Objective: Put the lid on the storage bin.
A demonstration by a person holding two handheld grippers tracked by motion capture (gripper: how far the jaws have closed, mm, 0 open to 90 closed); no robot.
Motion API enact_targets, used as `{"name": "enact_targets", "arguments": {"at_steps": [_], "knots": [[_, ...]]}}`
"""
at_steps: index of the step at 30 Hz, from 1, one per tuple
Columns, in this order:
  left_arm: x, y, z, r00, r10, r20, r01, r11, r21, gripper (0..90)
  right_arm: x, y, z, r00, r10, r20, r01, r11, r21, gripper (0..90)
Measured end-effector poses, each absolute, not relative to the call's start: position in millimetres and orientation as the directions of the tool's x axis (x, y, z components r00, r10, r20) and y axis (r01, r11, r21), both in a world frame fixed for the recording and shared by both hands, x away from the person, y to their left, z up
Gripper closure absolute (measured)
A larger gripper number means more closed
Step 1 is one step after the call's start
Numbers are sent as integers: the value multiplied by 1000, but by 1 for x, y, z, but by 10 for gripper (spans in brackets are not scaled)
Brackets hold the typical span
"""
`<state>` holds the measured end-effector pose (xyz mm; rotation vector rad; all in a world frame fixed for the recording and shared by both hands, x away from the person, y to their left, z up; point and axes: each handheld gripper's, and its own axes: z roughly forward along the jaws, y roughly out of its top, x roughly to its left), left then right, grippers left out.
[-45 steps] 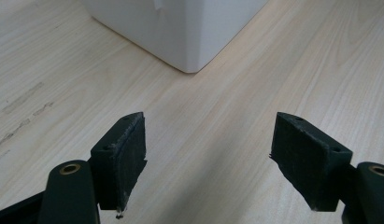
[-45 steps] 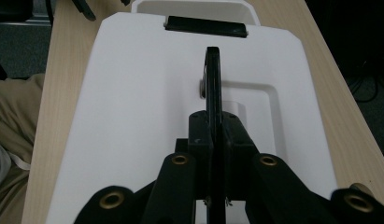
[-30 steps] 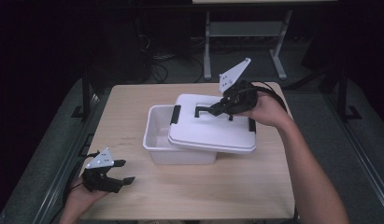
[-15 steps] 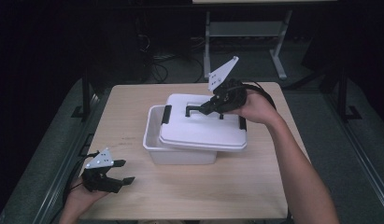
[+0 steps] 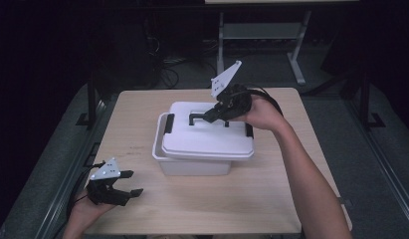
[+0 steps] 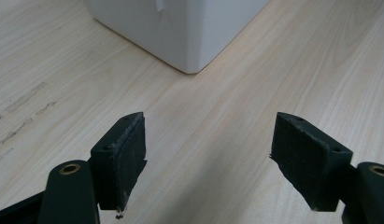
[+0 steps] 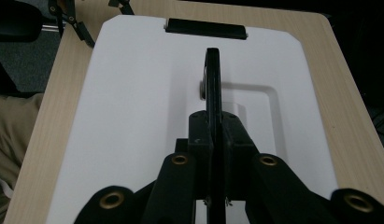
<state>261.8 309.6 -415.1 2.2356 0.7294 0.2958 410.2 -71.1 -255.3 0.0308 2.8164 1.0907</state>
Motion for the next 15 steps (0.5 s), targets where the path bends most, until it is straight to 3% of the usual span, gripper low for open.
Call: {"name": "enact_targets", "arguments": {"at_steps": [15], "knots": [[261, 312, -415, 809, 587, -14, 413, -552, 725, 259, 418, -46, -262, -995, 22, -100, -51, 743, 667, 839]]}}
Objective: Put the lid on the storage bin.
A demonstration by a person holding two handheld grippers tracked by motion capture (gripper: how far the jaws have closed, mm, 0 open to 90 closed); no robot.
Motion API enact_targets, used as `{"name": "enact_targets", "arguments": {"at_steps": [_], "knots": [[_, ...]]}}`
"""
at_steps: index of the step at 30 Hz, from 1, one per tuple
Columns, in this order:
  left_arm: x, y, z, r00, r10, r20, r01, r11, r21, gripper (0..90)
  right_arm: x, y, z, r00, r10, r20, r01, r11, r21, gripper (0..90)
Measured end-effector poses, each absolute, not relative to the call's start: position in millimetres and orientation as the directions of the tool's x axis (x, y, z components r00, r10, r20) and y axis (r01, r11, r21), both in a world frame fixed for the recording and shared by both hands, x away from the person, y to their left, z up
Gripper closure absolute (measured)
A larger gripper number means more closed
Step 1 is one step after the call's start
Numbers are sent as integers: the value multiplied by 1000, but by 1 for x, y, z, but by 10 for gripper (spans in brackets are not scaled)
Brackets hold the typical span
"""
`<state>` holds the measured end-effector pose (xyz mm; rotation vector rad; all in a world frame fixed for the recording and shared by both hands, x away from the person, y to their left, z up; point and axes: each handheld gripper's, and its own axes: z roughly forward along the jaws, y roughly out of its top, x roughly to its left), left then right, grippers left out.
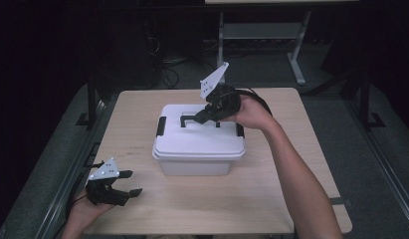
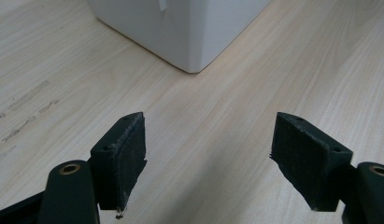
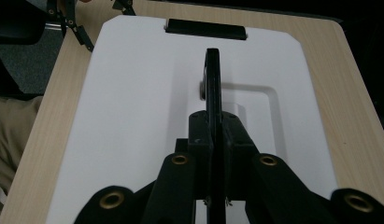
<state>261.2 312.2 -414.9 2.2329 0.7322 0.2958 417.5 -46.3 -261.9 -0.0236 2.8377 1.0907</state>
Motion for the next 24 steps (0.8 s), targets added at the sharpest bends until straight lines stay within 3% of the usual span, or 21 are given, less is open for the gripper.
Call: {"name": "enact_targets", "arguments": {"at_steps": [24], "knots": [[261, 315, -416, 804, 594, -19, 422, -547, 723, 254, 434, -29, -282, -997, 13, -71, -38, 750, 661, 839]]}}
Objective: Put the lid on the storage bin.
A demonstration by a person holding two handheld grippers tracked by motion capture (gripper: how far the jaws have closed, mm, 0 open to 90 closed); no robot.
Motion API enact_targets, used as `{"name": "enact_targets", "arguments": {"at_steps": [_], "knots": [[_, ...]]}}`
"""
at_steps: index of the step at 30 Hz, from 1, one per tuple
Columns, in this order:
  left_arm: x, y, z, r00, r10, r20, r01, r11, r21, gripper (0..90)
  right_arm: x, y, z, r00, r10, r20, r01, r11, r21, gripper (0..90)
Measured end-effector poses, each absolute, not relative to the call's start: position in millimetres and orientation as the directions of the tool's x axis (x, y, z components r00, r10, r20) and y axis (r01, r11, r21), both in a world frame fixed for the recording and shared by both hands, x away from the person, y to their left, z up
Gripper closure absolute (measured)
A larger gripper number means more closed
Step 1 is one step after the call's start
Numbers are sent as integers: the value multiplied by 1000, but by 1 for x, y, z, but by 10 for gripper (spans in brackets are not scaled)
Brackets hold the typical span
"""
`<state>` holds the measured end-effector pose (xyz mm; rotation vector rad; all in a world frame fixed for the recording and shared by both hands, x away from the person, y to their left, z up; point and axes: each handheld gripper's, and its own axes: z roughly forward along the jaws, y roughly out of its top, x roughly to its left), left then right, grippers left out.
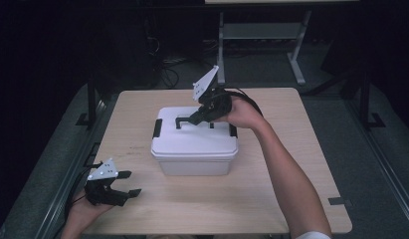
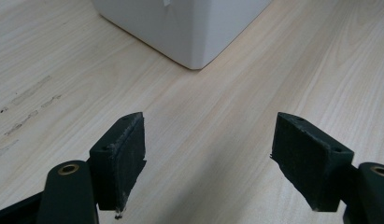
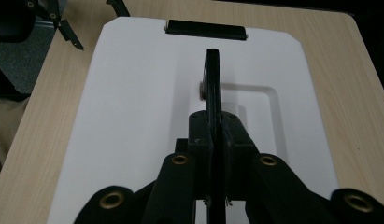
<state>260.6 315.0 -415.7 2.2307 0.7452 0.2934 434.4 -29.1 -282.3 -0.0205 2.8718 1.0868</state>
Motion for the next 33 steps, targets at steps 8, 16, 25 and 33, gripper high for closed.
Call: {"name": "enact_targets", "arguments": {"at_steps": [8, 16, 25, 33], "knots": [[261, 315, -417, 803, 596, -22, 425, -545, 722, 253, 439, -27, -289, -998, 6, -64, -38, 754, 656, 839], [262, 315, -418, 802, 596, -26, 428, -545, 721, 253, 441, -24, -293, -998, 4, -57, -35, 753, 657, 838], [262, 315, -418, 803, 596, -26, 429, -547, 718, 253, 443, -26, -299, -999, 13, -41, -17, 755, 656, 838], [262, 314, -418, 805, 593, -25, 428, -550, 717, 252, 444, -27, -300, -999, 21, -34, -7, 751, 661, 836]]}}
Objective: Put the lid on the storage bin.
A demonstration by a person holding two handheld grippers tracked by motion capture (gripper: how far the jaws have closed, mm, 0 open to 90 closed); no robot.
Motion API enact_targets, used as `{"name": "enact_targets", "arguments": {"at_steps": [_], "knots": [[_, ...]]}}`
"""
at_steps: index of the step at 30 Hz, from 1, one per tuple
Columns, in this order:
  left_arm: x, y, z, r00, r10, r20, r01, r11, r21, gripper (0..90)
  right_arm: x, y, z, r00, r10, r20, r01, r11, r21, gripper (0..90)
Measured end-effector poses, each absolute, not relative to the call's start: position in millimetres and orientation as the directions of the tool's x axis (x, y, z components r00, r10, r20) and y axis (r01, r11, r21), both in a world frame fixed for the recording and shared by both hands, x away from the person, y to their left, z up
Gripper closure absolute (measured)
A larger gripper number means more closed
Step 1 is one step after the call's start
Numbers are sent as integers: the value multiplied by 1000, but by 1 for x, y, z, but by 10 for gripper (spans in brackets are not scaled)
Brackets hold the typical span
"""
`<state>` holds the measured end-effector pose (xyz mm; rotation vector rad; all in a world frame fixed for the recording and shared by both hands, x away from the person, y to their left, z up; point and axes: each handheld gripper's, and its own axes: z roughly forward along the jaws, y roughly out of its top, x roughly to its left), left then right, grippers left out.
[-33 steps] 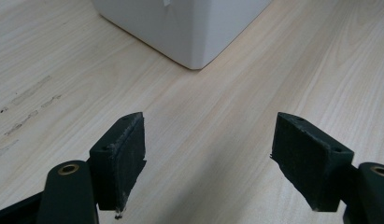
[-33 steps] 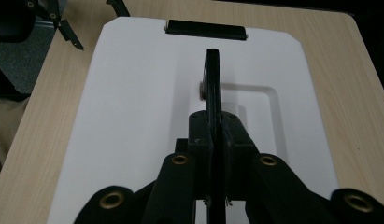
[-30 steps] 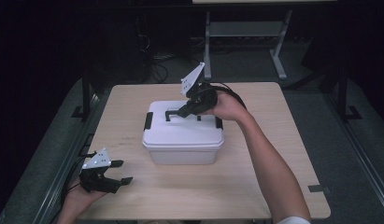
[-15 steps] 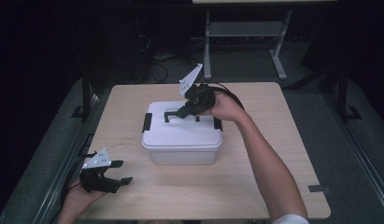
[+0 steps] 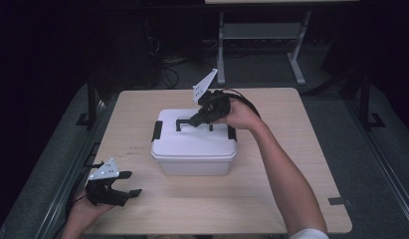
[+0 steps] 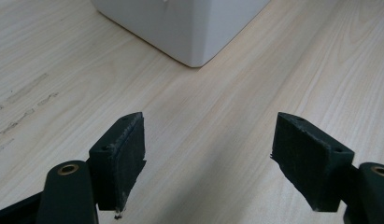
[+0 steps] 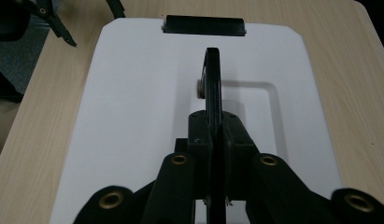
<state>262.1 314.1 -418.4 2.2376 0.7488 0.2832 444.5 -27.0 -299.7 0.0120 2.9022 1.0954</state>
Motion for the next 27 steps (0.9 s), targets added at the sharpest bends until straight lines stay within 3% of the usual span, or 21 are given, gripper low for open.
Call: {"name": "enact_targets", "arguments": {"at_steps": [10, 27], "knots": [[261, 314, -419, 806, 591, -23, 426, -553, 716, 252, 442, -26, -299, -999, 19, -33, -7, 753, 658, 828], [259, 311, -418, 809, 587, -23, 423, -555, 717, 251, 430, -30, -292, -999, 33, -15, 15, 747, 665, 695]]}}
